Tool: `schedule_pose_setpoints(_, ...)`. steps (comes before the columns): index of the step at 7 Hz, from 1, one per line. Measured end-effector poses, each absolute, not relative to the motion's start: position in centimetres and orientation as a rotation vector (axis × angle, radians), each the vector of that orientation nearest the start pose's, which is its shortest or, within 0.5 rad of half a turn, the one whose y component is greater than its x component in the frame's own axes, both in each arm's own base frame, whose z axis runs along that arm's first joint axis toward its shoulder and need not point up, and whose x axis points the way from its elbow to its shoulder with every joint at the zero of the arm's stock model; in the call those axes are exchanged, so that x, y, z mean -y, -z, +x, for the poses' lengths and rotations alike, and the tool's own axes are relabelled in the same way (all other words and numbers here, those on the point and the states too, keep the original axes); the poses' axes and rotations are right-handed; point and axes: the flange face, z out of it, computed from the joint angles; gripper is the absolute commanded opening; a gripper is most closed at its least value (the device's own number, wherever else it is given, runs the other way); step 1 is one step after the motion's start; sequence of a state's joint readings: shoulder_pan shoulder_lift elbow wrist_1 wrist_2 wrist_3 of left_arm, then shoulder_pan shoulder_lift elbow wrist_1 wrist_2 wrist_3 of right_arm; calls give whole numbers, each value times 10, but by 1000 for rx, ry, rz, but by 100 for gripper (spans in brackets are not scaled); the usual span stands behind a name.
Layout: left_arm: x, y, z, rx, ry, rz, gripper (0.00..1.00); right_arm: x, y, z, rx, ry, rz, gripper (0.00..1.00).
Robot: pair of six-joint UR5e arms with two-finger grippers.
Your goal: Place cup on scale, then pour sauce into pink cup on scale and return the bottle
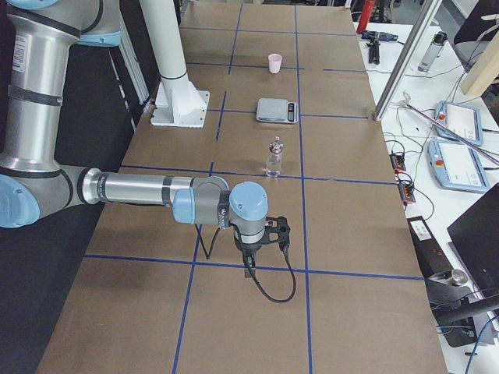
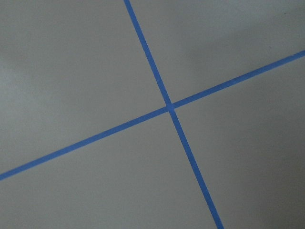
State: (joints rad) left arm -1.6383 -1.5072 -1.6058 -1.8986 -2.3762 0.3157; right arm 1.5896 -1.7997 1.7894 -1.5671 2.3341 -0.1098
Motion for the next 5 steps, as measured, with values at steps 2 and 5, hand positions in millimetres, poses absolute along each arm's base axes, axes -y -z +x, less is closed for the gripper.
schedule_pose_setpoints(2, 491, -604, -95, -688, -432, 620, 100, 392, -653, 69, 800, 81, 40, 100)
schedule_pose_setpoints(5, 522, -559, -92, -731, -397, 743, 100, 394, -648, 69, 806, 84, 49, 100)
